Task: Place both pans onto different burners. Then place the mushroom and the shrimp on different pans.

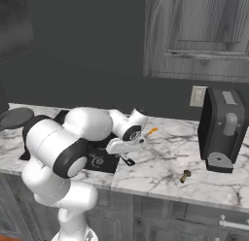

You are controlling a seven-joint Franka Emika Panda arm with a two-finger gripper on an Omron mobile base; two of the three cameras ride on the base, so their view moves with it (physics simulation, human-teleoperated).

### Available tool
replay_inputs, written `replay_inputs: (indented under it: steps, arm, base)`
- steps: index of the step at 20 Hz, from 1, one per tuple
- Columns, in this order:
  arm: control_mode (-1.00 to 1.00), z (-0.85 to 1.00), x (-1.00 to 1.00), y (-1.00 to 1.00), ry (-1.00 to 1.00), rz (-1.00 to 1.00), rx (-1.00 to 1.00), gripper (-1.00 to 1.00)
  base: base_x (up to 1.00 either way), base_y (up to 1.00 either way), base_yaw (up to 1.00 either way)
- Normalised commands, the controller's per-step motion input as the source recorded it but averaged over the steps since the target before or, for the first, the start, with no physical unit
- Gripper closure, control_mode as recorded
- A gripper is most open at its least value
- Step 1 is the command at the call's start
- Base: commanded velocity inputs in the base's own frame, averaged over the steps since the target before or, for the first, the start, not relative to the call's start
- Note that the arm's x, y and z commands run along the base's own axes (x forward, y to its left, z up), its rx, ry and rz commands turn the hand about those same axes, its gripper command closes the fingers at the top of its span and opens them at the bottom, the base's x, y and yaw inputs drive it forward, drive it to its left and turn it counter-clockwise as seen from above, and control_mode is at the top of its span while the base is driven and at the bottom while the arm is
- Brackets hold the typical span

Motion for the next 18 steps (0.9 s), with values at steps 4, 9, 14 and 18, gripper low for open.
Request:
replay_inputs:
  steps: [4, 9, 14, 18]
  arm:
    - [-1.00, -0.31, 0.30, 0.00, -0.01, 0.00, 0.00, 1.00]
    - [-1.00, -0.23, 0.22, 0.00, 0.00, 0.00, 0.00, 1.00]
    - [-1.00, -0.06, 0.01, -0.01, 0.00, 0.00, 0.00, 1.00]
    - [-1.00, 0.00, -0.19, 0.00, 0.00, 0.01, 0.00, 1.00]
  base:
    - [0.00, 0.00, 0.00]
    - [0.00, 0.00, 0.00]
    - [0.00, 0.00, 0.00]
    - [0.00, 0.00, 0.00]
